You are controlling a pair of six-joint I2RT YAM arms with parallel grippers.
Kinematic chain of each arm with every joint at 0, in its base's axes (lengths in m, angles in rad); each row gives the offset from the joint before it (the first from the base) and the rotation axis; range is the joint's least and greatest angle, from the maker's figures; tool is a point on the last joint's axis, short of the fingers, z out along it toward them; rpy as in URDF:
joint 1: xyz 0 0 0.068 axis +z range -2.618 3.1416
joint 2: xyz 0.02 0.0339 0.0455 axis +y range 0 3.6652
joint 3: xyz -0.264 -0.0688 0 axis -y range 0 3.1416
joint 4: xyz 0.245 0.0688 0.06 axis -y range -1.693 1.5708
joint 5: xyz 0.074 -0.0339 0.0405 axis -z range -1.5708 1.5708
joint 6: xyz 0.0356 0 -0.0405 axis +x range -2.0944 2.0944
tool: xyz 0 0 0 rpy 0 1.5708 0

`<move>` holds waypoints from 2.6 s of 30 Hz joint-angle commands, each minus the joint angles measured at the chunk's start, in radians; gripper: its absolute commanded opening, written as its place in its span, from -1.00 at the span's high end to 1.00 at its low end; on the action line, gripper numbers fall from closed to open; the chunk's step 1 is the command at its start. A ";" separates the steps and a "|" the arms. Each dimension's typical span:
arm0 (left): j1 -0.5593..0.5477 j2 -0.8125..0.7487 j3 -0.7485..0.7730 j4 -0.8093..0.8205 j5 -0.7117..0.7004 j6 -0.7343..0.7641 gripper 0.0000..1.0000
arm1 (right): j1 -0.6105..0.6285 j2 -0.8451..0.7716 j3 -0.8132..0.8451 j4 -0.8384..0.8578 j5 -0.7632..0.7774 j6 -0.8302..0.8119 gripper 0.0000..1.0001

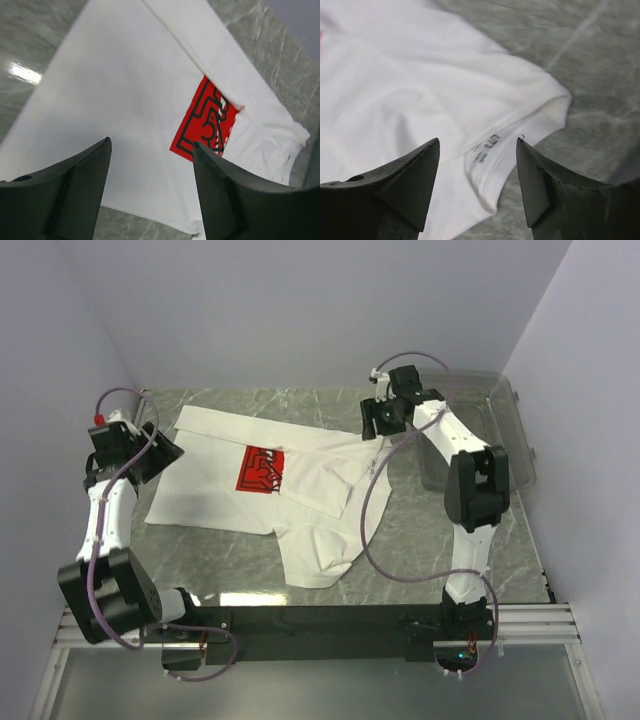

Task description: Fold and stack the t-shirts

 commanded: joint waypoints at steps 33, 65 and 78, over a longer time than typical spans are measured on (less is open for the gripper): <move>0.037 -0.280 -0.117 -0.301 -0.276 -0.305 -0.83 | 0.729 -0.412 -0.718 -0.004 -0.282 -0.834 -0.10; 0.037 -0.270 -0.085 -0.273 -0.190 -0.218 -0.83 | 0.306 -0.019 0.058 -0.207 -0.225 -0.274 0.08; 0.037 -0.231 -0.115 -0.201 -0.073 -0.195 -0.79 | 0.350 -0.113 -0.116 -0.153 -0.312 -0.368 -0.07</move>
